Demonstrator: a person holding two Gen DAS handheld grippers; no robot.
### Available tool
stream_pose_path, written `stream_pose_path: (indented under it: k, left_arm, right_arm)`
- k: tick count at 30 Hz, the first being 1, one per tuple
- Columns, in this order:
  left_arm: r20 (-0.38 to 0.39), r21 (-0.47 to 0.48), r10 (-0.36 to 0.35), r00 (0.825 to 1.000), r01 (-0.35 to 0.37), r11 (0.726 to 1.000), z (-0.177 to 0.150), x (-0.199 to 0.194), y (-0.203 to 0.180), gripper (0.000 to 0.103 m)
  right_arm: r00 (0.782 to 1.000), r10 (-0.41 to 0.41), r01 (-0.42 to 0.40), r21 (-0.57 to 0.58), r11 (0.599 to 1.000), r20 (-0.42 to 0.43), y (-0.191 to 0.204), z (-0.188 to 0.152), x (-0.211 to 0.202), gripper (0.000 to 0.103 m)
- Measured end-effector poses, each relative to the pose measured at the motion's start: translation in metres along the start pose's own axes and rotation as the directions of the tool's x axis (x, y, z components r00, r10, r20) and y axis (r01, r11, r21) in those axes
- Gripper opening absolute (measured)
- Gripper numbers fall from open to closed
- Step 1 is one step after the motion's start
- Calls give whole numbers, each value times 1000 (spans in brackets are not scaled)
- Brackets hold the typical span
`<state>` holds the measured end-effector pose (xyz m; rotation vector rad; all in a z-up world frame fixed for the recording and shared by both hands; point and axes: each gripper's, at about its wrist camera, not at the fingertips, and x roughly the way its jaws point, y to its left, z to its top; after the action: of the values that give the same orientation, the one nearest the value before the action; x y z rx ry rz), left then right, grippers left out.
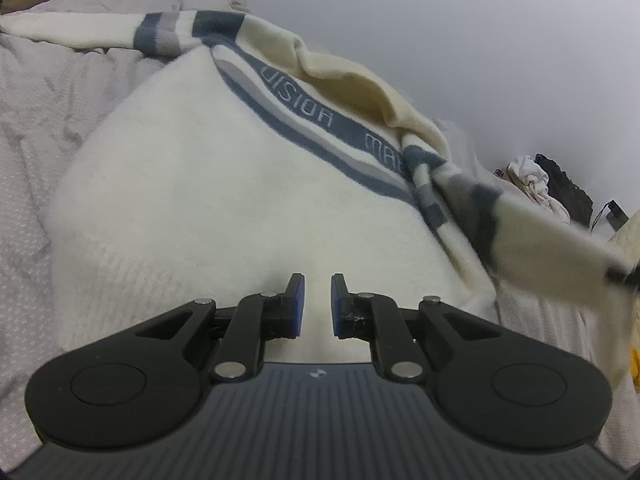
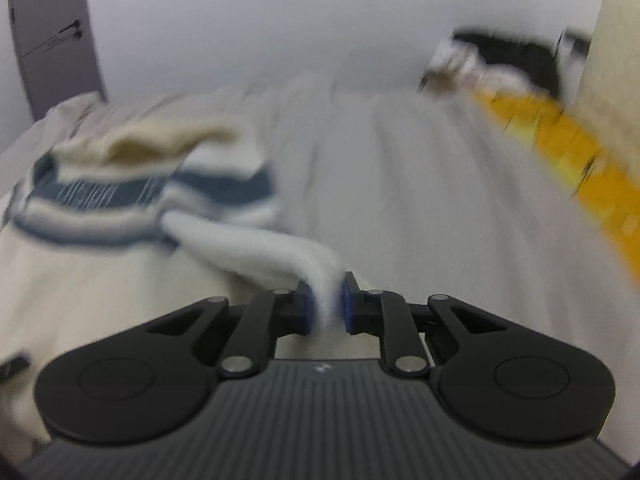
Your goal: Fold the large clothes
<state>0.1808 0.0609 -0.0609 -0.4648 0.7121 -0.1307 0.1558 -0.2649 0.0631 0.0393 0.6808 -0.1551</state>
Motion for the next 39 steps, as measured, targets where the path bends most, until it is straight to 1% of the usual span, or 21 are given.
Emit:
stream_pose_path:
  k: [2,4,6,10,13,16,18,20,21,24,27,30,31,33,35,36,37,38,39]
  left_arm:
    - [5,11,1,1000,-1,1000,1,3,-1,15]
    - [13,22,6,1000,-6,1000,2,6,-2,15]
    - [20,25,6,1000,-7,1000,4,9,-2,15]
    - [31,24,-8,999,7,1000,8,15,0,15]
    - [53,10,-25,998,24,1000,12,17,3,15]
    - [68,-16,-38,997,39,999,19,22,6,15]
    - [74,-20,-42,996,44,999,22,27,8,15]
    - [72,-31,-38,997,41,999,24,33,10,15]
    - [67,-38,-39,997,41,998,25,37,11,15]
    - [54,-40,-37,998,39,998,26,47,14,15]
    - [43,-23,-38,998,39,999,27,53,14,15]
    - [39,-9,-42,998,43,999,27,55,14,15]
    - [37,-10,-44,998,44,999,27,55,15,15]
    - [34,-17,-45,998,46,999,26,54,15,15]
    - [35,-22,-44,998,44,999,27,53,16,15]
    - [36,-24,-42,998,43,999,27,52,16,15]
    - [38,-29,-41,998,42,999,27,51,16,15]
    - [39,-35,-43,998,44,998,27,50,16,15]
    - [39,-44,-45,998,47,998,27,49,17,18]
  right_arm:
    - [997,-66,68,-57,996,44,-12,36,-1,17]
    - [989,-126,135,-123,983,72,-21,73,6,17]
    - [977,-188,203,-168,965,102,-32,111,16,17]
    - [944,-287,316,-196,929,160,-50,168,39,17]
    - [914,-341,389,-238,890,220,-58,204,56,16]
    - [896,-348,418,-260,870,276,-60,235,73,16]
    - [876,-353,446,-276,851,327,-61,246,90,16]
    - [860,-356,468,-292,834,365,-62,241,110,17]
    - [855,-368,481,-291,827,366,-65,233,124,17]
    - [857,-384,487,-299,820,343,-80,196,164,17]
    - [872,-405,474,-271,838,274,-107,158,196,17]
    - [898,-392,432,-234,871,198,-135,117,210,17]
    - [906,-385,417,-225,880,175,-140,105,210,17]
    - [929,-349,367,-213,905,122,-152,78,210,18]
    - [936,-332,351,-243,904,116,-152,56,202,19]
    - [939,-321,343,-258,903,127,-154,45,196,21]
    - [942,-310,333,-259,907,127,-155,39,193,21]
    - [949,-292,313,-239,919,117,-159,34,186,22]
    - [957,-271,288,-208,935,106,-164,33,179,26]
